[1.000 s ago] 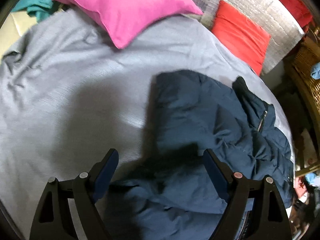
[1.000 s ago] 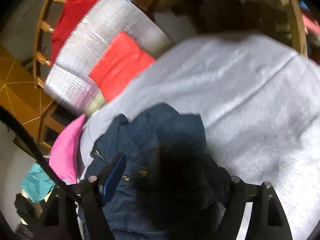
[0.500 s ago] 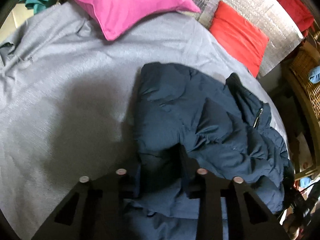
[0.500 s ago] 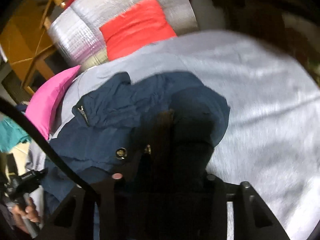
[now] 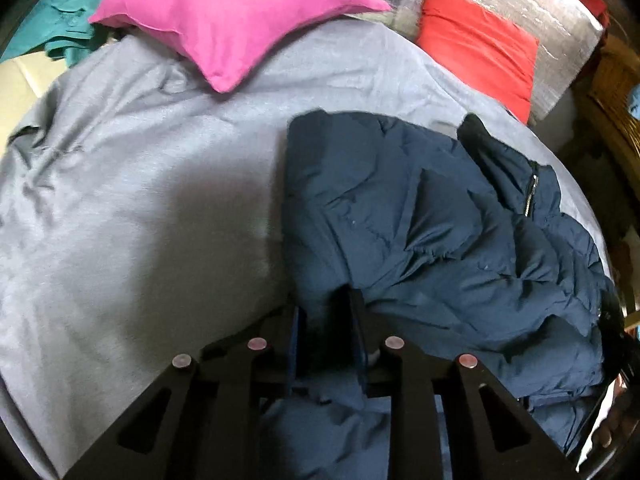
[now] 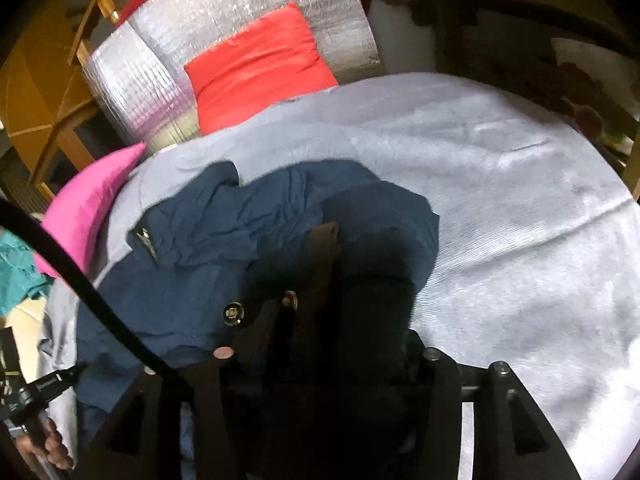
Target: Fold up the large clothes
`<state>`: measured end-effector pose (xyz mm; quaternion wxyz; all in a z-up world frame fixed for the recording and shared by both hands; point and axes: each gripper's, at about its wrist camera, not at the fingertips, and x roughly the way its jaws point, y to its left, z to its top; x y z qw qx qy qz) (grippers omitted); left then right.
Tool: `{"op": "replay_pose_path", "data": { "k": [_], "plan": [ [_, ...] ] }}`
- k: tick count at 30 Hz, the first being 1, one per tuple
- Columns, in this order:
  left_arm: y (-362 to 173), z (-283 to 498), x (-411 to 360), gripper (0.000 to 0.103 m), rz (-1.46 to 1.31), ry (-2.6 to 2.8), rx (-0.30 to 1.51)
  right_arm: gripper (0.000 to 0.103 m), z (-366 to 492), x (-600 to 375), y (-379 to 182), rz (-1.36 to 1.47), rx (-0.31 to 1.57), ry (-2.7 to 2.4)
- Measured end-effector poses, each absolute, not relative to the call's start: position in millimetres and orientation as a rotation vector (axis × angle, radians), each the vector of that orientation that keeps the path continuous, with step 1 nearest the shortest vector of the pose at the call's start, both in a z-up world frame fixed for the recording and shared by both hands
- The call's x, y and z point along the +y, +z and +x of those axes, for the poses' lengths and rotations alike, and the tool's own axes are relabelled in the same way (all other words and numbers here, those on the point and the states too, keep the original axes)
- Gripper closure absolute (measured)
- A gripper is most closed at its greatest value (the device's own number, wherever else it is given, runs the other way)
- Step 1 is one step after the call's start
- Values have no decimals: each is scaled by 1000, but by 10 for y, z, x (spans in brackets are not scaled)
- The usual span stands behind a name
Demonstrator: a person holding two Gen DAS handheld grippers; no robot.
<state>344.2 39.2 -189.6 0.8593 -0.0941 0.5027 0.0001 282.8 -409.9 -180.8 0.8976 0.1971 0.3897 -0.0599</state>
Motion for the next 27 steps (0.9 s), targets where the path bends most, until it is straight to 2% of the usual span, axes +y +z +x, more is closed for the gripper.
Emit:
{"op": "replay_pose_path", "data": {
  "k": [3, 6, 7, 8, 9, 10, 14, 16, 19, 23, 24, 27],
  "plan": [
    [-1615, 3243, 433, 74, -145, 65, 960, 49, 2506, -4246, -1528, 430, 709, -150],
    [-1365, 3074, 364, 60, -124, 66, 839, 50, 2288, -4235, -1336, 456, 634, -92],
    [-1324, 3063, 336, 53, -134, 32, 816, 52, 2270, -4164, -1320, 458, 637, -49],
    [-1324, 3048, 284, 52, -140, 0, 810, 57, 2283, -4059, -1326, 445, 654, -4],
    [-1337, 3052, 213, 52, -141, -34, 813, 68, 2308, -3963, -1344, 424, 677, 25],
    [-1370, 3068, 121, 52, -136, -63, 822, 72, 2362, -3836, -1383, 397, 708, 52],
    [-1613, 3220, -84, 52, -119, -105, 919, 72, 2598, -3523, -1606, 373, 819, 112],
    [-1861, 3258, -99, 52, -99, -83, 1029, 72, 2719, -3495, -1753, 399, 893, 130],
    [-1973, 3255, -122, 51, -56, -87, 1045, 73, 2846, -3499, -2002, 431, 1011, 139],
    [-1949, 3222, -130, 51, -40, -91, 1055, 74, 2855, -3498, -1926, 419, 1014, 131],
    [-1915, 3217, -99, 51, -61, -88, 1057, 71, 2849, -3485, -1868, 414, 995, 137],
    [-1705, 3165, -6, 51, -104, -87, 993, 70, 2850, -3428, -1641, 420, 885, 185]
  ]
}}
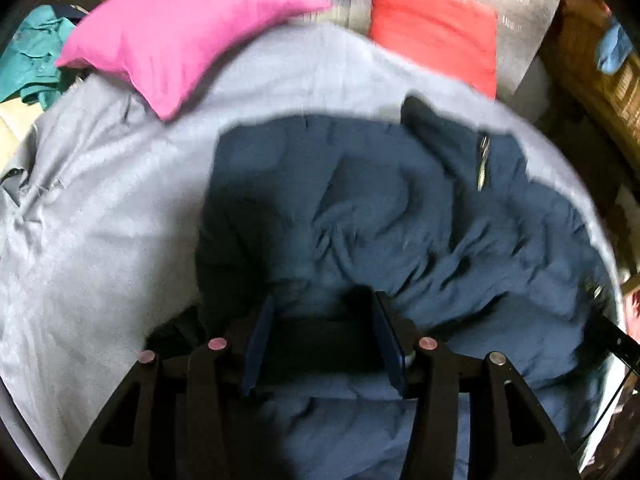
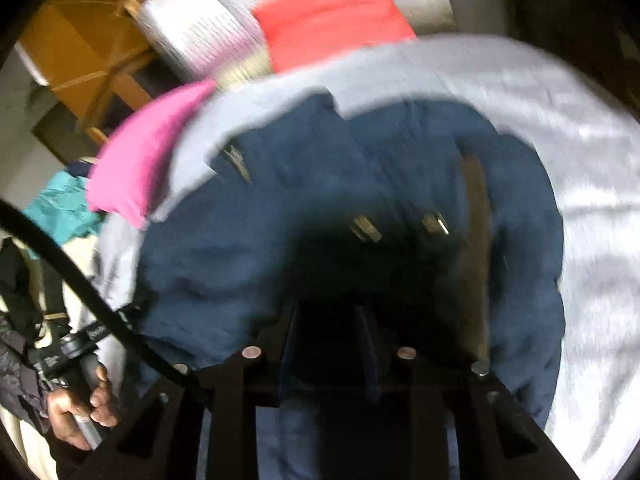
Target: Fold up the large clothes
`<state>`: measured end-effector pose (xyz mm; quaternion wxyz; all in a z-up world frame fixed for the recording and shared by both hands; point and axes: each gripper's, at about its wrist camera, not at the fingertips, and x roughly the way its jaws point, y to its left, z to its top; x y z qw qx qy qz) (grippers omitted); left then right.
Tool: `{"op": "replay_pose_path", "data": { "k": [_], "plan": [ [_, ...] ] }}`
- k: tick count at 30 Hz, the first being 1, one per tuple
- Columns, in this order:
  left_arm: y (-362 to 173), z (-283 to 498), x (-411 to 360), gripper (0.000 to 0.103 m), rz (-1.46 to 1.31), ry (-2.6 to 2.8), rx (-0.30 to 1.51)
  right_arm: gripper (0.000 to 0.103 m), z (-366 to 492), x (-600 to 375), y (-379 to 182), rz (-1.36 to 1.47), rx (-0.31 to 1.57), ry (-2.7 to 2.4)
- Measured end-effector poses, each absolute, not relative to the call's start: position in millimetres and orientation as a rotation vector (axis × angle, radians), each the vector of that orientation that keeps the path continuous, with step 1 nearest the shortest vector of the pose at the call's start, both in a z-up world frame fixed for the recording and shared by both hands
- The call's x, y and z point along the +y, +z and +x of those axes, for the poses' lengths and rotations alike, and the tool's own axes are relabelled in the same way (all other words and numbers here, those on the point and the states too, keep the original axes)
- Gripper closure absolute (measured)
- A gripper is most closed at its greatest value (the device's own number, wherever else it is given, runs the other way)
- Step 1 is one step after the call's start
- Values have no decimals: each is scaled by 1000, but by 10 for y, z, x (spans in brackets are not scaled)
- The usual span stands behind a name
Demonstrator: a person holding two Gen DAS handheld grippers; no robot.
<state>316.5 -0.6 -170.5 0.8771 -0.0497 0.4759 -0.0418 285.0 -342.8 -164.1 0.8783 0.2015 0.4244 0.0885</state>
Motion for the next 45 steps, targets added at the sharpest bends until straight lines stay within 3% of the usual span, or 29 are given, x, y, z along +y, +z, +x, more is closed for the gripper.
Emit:
{"op": "replay_pose_path", "data": {
  "k": [4, 11, 21, 29, 36, 40, 45],
  "plan": [
    [-1584, 3302, 89, 48, -85, -39, 916, 70, 2998, -3300, -1527, 424, 798, 198],
    [-1996, 3506, 164, 45, -12, 55, 1026, 69, 3381, -3196, -1996, 444, 948, 175],
    [-1642, 3370, 233, 45, -44, 11, 945, 69, 2693, -3817, -1482, 479, 876, 159],
    [-1948, 3408, 110, 43, 46, 32, 1050, 68, 2681, -4117, -2024, 494, 1057, 72],
    [-1676, 3327, 333, 43, -36, 46, 970, 68, 2656, -4208, -1698, 500, 936, 72],
    [-1831, 3391, 425, 43, -34, 98, 1035, 68, 2772, -4209, -1975, 498, 1042, 31],
    [-1829, 3349, 421, 42, -35, 76, 1050, 66, 2681, -4165, -1844, 469, 1005, 61]
  ]
}}
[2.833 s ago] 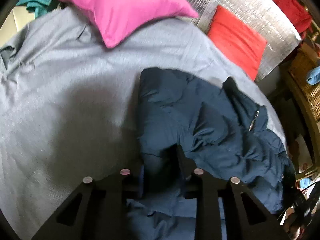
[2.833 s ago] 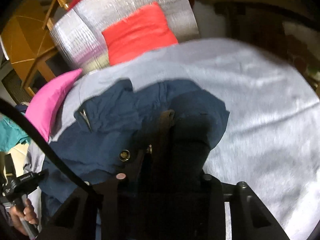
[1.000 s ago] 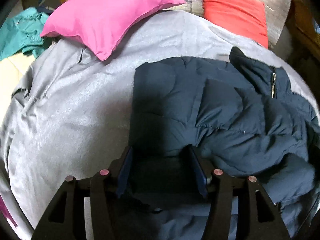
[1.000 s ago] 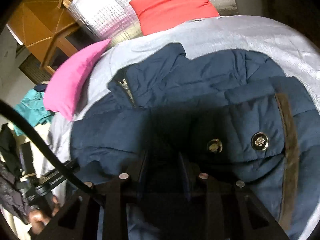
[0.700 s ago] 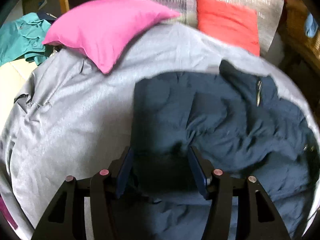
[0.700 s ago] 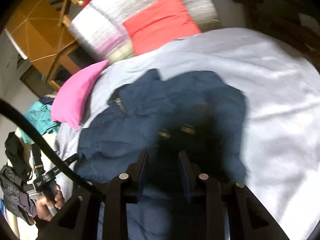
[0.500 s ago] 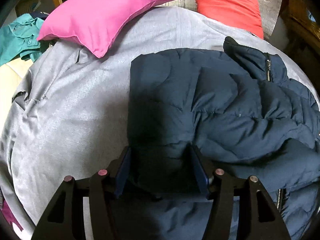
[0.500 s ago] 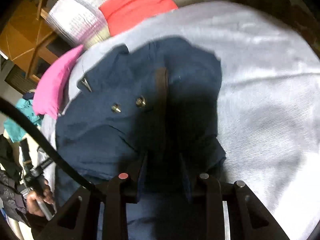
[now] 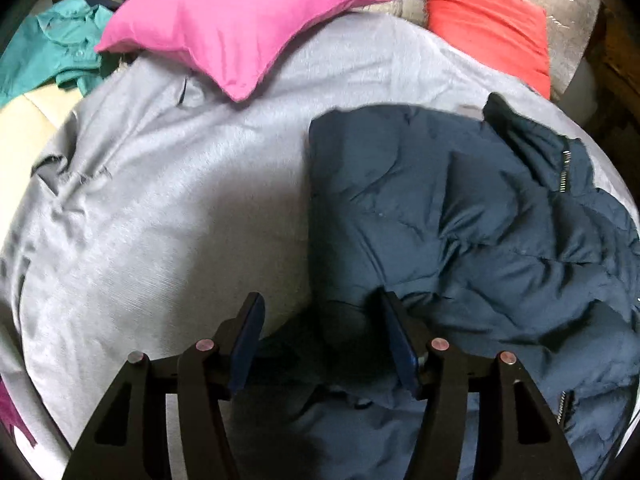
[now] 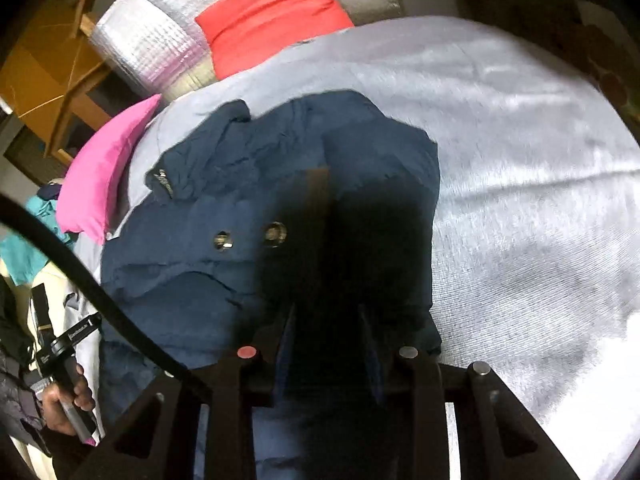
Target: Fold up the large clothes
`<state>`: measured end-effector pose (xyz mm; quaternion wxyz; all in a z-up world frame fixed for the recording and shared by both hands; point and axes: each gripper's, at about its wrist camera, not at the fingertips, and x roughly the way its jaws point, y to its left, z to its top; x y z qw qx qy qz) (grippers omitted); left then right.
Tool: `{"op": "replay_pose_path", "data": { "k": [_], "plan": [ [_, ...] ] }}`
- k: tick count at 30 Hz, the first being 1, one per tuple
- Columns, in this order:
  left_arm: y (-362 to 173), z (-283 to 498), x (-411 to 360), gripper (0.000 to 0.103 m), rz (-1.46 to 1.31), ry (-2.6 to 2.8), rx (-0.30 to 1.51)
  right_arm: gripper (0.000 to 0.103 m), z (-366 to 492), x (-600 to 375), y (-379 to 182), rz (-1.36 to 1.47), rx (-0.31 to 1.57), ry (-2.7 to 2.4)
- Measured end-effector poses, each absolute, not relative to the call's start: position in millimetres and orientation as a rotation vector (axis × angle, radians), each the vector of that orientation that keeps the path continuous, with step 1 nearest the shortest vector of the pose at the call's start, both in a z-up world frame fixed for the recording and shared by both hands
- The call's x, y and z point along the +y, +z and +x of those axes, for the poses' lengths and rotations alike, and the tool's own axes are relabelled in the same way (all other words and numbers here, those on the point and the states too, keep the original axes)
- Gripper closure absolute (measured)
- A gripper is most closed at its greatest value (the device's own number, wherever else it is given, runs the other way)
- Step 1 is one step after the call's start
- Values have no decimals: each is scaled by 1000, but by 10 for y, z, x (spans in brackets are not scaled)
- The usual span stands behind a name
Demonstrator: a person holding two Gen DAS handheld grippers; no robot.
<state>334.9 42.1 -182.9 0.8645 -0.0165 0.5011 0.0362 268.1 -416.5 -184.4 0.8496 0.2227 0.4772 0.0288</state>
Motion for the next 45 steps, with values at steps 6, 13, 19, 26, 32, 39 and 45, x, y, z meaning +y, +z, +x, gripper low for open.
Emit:
{"op": "replay_pose_path", "data": {
  "k": [6, 13, 19, 26, 32, 39, 45],
  "plan": [
    [-1640, 2881, 580, 36, -84, 43, 999, 47, 2233, -4177, -1563, 498, 892, 111],
    [-1570, 2051, 987, 30, -81, 38, 922, 37, 1441, -4214, -1464, 541, 812, 167],
    [-1829, 1303, 1376, 27, -163, -42, 950, 33, 765, -4260, -1609, 573, 833, 198],
    [-2125, 875, 1420, 27, -263, -121, 1102, 32, 223, -4230, -1916, 613, 931, 200],
    [-2366, 738, 1301, 27, -270, -141, 1242, 29, -71, -4185, -2193, 624, 1020, 181],
    [-2491, 705, 1171, 27, -270, -179, 1289, 26, -68, -4085, -2504, 598, 1120, 131],
    [-2484, 674, 1021, 44, -243, -232, 1269, 24, 133, -3767, -2848, 586, 1222, 134]
  ]
}}
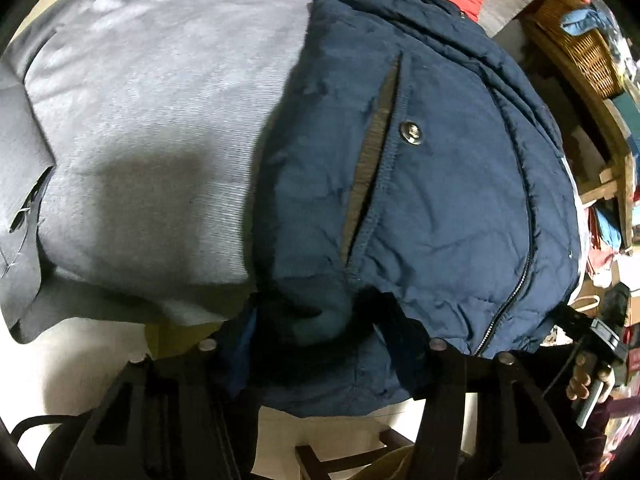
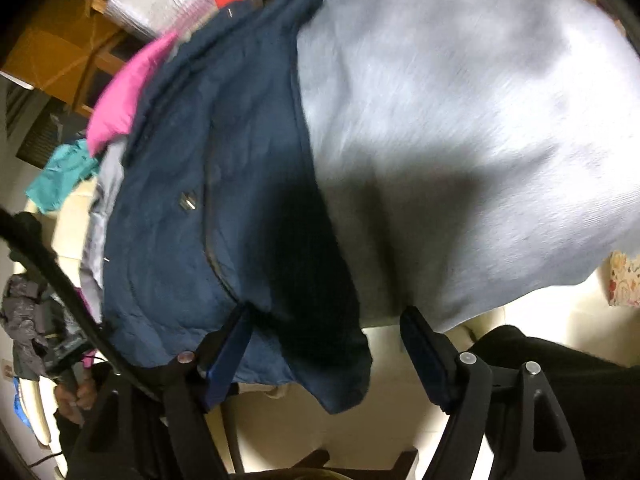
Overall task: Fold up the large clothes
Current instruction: 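Grasp the jacket hem with both tools and lift it toward the collar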
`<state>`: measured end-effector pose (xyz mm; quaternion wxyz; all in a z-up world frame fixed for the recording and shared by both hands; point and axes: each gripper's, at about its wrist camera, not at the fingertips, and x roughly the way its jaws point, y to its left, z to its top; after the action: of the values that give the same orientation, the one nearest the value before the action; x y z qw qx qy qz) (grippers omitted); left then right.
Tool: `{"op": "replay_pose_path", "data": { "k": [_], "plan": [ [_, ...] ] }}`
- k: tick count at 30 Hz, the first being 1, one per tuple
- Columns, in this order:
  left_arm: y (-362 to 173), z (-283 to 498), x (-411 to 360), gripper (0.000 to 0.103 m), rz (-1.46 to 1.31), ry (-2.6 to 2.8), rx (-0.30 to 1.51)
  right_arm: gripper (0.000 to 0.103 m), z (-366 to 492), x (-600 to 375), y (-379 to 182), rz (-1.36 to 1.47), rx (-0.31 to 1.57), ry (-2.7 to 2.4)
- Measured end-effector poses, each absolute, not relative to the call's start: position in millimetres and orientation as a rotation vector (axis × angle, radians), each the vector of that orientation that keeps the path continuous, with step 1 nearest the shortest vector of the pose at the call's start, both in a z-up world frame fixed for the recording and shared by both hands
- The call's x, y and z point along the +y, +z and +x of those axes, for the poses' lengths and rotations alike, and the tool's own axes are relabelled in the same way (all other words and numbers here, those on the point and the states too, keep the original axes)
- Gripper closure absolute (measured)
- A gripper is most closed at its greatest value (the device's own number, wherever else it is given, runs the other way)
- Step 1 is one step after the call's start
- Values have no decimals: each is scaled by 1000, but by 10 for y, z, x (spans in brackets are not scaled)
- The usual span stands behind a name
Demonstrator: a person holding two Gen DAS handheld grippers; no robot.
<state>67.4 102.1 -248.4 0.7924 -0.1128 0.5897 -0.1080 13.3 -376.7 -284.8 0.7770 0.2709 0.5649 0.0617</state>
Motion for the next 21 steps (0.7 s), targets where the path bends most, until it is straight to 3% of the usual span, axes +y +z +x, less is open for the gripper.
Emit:
{"op": "replay_pose_path", "data": {
  "k": [2, 3, 4, 7, 9, 15, 16, 19, 20, 21],
  "plan": [
    [-2529, 719, 949, 43, -243, -233, 1282, 24, 165, -3622, -2967, 575, 1271, 149],
    [-2550, 719, 954, 42, -254, -236, 1295, 33, 166, -3561, -2993, 567, 1276, 155],
    [-2569, 723, 957, 42, -265, -245, 1308, 52, 158, -3496, -2967, 546, 1263, 171],
    [-2566, 727, 982, 46, -268, -281, 1292, 82, 102, -3321, -2772, 415, 1248, 166],
    [-2504, 664, 976, 68, -265, -310, 1277, 82, 32, -3260, -2569, 375, 1234, 182],
    [-2284, 582, 943, 70, -251, -386, 1208, 82, -134, -3325, -1789, 395, 1006, 398],
    [-2253, 592, 978, 69, -260, -397, 1205, 82, -134, -3346, -1730, 412, 970, 432],
    [-2389, 665, 1043, 37, -330, -388, 1255, 77, -45, -3310, -1828, 435, 999, 438],
    [-2429, 662, 1069, 37, -350, -388, 1269, 74, 3, -3308, -1924, 457, 1027, 435],
    [-2449, 669, 1071, 39, -357, -389, 1271, 57, 29, -3309, -2028, 477, 1054, 426]
  ]
}}
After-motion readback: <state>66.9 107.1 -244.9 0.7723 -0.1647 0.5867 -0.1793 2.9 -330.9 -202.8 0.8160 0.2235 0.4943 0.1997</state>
